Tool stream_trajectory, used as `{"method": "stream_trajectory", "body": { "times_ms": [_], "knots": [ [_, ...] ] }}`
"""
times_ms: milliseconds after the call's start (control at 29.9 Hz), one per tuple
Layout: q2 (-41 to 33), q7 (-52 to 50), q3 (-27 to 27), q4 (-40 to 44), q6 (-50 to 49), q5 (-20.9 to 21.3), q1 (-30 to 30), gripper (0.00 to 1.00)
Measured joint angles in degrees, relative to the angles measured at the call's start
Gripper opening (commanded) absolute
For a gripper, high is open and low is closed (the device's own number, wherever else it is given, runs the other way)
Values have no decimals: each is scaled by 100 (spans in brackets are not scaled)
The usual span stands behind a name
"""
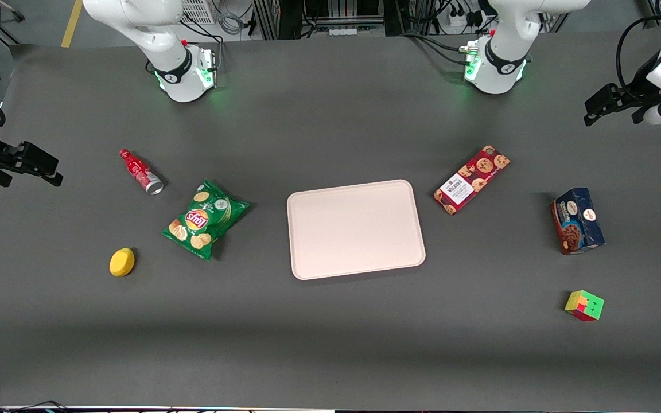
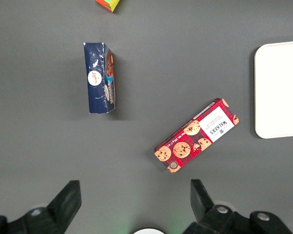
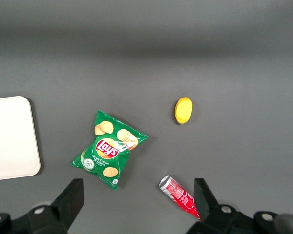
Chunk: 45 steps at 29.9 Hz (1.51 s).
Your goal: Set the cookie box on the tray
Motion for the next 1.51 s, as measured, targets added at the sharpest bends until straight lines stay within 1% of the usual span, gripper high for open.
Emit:
{"method": "stream_trajectory", "body": {
  "times_ms": [737,871,971,1105,1273,1373,1507],
  "knots": [
    [0,0,0,64,0,0,0,100],
    [22,0,4,172,-3,0,1,100],
    [115,17,37,401,-111,0,16,100],
    [408,240,188,950,-468,1,39,100],
    [1022,532,477,1804,-827,2,74,100],
    [1423,648,626,2153,-847,2,104,100],
    [1974,771,817,2360,-659,4,134,100]
  ]
}}
